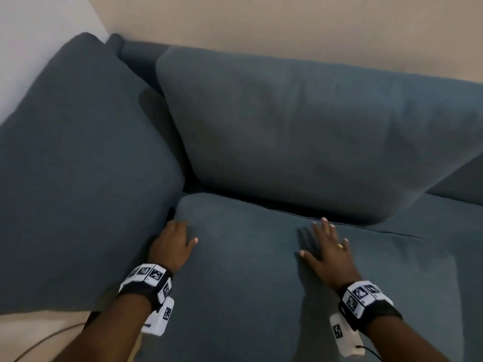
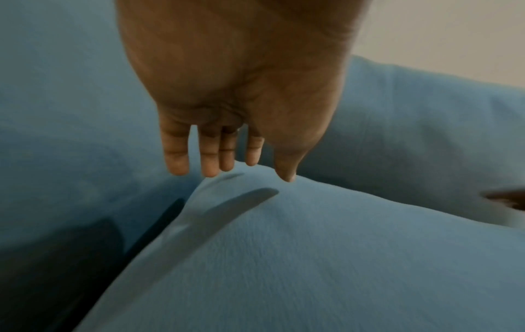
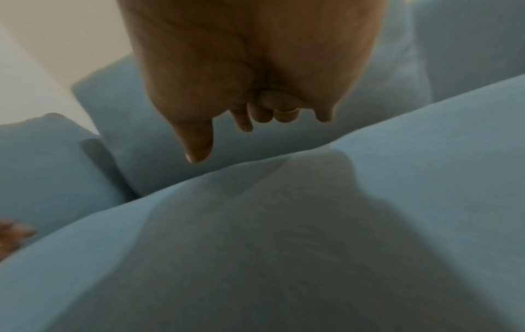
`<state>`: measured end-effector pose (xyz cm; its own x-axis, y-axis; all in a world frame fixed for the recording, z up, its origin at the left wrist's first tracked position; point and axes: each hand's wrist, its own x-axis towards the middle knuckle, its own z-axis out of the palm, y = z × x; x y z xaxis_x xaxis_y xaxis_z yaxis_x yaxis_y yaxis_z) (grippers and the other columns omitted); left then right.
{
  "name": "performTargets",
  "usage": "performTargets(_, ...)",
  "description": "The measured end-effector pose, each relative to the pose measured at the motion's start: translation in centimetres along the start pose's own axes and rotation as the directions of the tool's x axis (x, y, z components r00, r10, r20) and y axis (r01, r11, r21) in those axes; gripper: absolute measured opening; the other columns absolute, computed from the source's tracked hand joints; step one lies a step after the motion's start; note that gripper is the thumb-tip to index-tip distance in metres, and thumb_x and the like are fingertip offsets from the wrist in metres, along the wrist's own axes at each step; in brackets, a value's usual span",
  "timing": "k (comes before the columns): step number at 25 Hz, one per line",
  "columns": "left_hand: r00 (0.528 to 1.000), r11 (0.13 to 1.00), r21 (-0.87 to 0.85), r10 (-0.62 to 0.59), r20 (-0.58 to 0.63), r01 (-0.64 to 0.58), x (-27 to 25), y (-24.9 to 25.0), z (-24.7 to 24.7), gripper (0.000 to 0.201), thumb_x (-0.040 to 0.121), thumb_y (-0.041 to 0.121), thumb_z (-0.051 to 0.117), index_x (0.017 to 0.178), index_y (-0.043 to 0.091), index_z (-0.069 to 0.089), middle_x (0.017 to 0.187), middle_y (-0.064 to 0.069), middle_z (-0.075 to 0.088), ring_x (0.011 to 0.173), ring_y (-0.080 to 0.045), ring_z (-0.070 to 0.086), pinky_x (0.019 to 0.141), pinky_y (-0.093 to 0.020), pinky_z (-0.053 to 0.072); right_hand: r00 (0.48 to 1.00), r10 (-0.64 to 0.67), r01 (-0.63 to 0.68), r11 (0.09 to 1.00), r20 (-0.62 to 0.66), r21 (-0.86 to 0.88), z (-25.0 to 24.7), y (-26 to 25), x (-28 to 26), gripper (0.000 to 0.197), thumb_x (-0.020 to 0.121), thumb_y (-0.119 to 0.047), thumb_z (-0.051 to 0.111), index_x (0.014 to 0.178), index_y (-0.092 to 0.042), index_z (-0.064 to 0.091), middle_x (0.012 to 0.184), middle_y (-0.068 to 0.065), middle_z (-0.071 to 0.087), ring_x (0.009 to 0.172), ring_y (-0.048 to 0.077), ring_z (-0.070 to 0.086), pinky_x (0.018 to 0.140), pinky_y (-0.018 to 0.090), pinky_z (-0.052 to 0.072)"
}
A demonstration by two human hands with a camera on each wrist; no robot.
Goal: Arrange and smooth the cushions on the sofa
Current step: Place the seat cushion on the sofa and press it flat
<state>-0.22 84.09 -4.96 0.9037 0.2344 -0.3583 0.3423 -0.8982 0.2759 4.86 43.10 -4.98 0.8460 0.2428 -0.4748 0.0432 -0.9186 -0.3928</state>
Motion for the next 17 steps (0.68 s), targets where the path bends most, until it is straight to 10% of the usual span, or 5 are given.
performTargets(5,0.872,0.889,0.133,0.456,-0.177,-0.438,7.3,2.5,-6.0,0.063,0.098,0.031,0.057,0.155,0.015,0.036,0.163,-0.001,0.032,0.151,-0.020,0.028,0.113,-0.044,0.038,0.906,-0.413,0.410,0.911,0.093,0.052,-1.5,-15.1,9.4,0.083,0.099,-0.047,0.056,0.162,-0.036,0.002,0.166,-0.012,-0.017,0.154,0.009,-0.014,0.126,0.052,0.006)
performTargets(9,0.801,0.894,-0.051,0.372,-0.470,-0.445,11.1,2.2,-9.1,0.064,0.103,0.033,0.044,0.159,0.011,0.023,0.168,-0.001,0.014,0.155,-0.021,0.018,0.122,-0.039,0.022,0.811,-0.510,0.581,0.757,-0.285,0.298,-3.0,-23.3,14.7,0.081,0.097,-0.031,0.059,0.162,-0.031,0.011,0.170,-0.011,-0.004,0.156,0.010,-0.006,0.126,0.042,0.011)
performTargets(11,0.883,0.932,-0.036,0.328,-0.336,-0.360,11.5,0.1,-5.9,0.065,0.106,0.040,0.030,0.161,0.009,0.016,0.169,-0.002,0.000,0.157,-0.022,0.006,0.125,-0.042,0.012,0.844,-0.471,0.535,0.782,-0.259,0.322,-0.3,-23.7,16.7,0.080,0.100,-0.038,0.057,0.163,-0.027,0.008,0.170,-0.010,-0.004,0.157,0.013,-0.004,0.126,0.038,0.012)
performTargets(14,0.928,0.941,0.217,0.181,0.325,-0.259,10.7,-3.0,0.0,0.100,0.080,0.068,-0.021,0.162,0.016,0.003,0.170,-0.001,-0.011,0.156,-0.016,-0.006,0.123,-0.057,0.010,0.840,-0.264,0.390,0.901,0.475,-0.190,5.7,-21.6,17.4,0.075,0.104,-0.059,0.034,0.162,-0.029,-0.002,0.169,-0.006,-0.012,0.157,0.020,-0.006,0.124,0.054,0.006)
performTargets(17,0.973,0.989,0.056,0.124,0.195,-0.137,12.4,-2.2,-1.6,0.087,0.092,0.062,0.003,0.160,0.011,0.020,0.169,-0.007,0.014,0.156,-0.023,0.011,0.122,-0.056,0.016,0.909,-0.353,0.367,0.930,0.221,-0.029,4.1,-20.8,17.8,0.074,0.102,-0.060,0.035,0.163,-0.028,0.007,0.171,-0.001,-0.001,0.157,0.020,-0.001,0.125,0.047,0.013)
